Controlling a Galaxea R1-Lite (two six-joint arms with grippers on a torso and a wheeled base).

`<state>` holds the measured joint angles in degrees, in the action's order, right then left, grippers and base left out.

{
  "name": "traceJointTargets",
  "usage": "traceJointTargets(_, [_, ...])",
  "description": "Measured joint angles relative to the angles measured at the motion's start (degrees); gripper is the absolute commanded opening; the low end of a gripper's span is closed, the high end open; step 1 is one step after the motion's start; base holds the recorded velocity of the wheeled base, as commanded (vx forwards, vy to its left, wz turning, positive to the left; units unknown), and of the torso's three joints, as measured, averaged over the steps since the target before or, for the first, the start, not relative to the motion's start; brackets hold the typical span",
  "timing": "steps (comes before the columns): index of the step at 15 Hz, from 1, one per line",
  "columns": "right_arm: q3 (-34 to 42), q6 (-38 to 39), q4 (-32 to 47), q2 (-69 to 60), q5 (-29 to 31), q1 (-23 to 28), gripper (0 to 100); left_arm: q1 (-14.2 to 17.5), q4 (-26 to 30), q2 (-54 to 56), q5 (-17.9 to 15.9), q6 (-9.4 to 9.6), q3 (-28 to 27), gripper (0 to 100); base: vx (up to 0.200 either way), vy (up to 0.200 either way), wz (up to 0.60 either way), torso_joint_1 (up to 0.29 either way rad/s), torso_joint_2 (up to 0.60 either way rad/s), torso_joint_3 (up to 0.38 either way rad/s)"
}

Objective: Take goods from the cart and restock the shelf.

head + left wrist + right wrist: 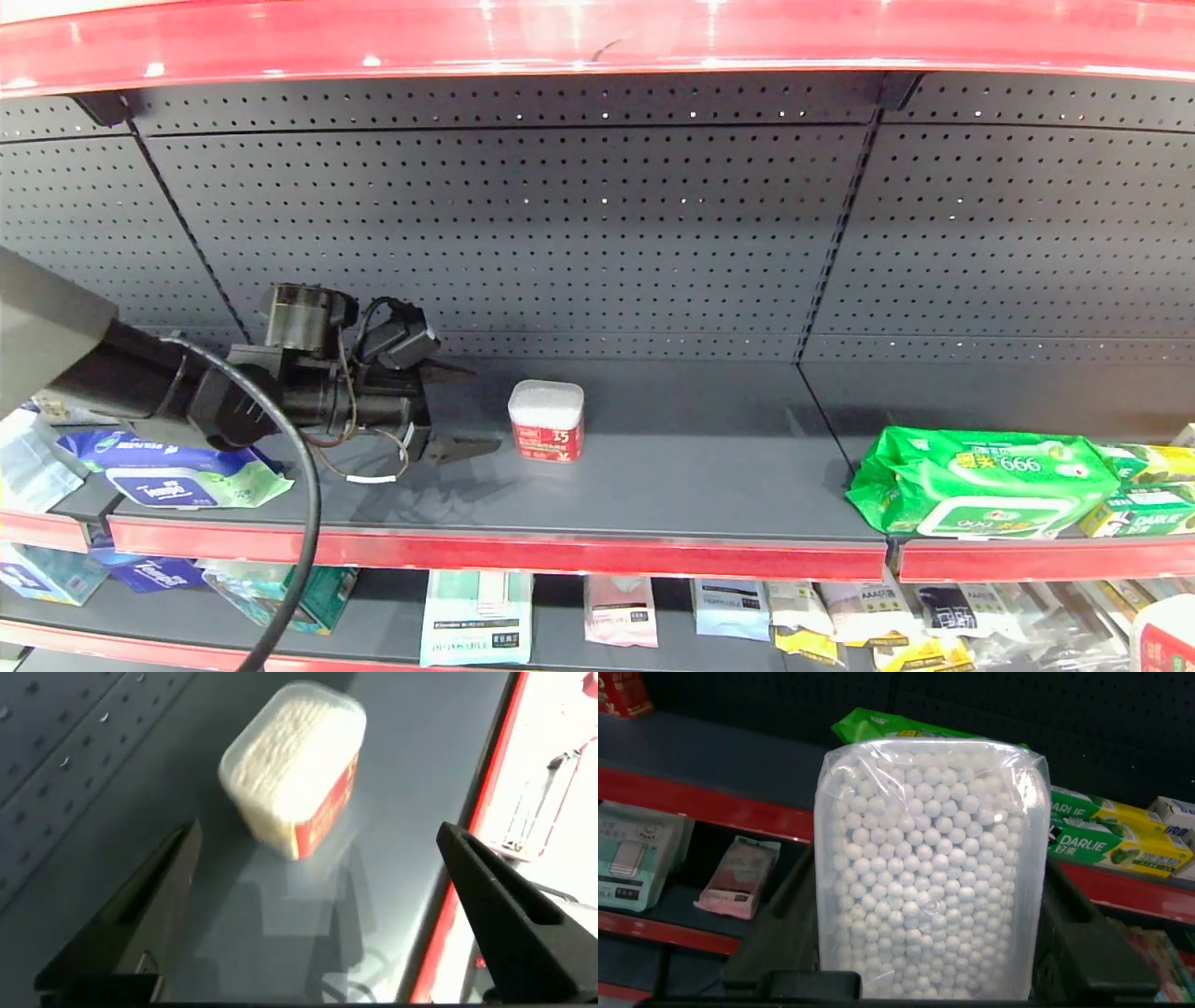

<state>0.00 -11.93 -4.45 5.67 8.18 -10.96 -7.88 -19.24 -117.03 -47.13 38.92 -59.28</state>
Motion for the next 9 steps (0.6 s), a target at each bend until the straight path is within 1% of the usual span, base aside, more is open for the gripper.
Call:
traceJointTargets(3, [0.0, 0.0, 0.0, 0.0, 0.0, 0.0, 0, -2.5, 0.1, -2.7, 0.0, 0.27, -2.7, 100, 0.000, 0.000, 0.00, 0.000, 0.00, 0.000])
traceJointTargets(4, [0.0, 0.0, 0.0, 0.0, 0.0, 0.0, 0, -3.0, 0.1, -3.5, 0.0, 1.00, -3.3, 100, 0.000, 0.000, 0.00, 0.000, 0.00, 0.000])
traceJointTargets(5, [0.0, 0.0, 0.0, 0.0, 0.0, 0.0, 0, -3.1, 0.1, -4.4, 0.0, 2.32, -4.0, 100, 0.000, 0.000, 0.00, 0.000, 0.00, 0.000])
traceJointTargets(7, [0.0, 0.0, 0.0, 0.0, 0.0, 0.0, 0, -3.2, 0.1, -5.8, -0.1, 3.90, -5.0, 100, 0.000, 0.000, 0.00, 0.000, 0.00, 0.000])
traceJointTargets(9, [0.0, 0.0, 0.0, 0.0, 0.0, 0.0, 0, -2.9, 0.1, -6.9, -1.6, 4.23, -5.3, 100, 0.000, 0.000, 0.00, 0.000, 0.00, 0.000])
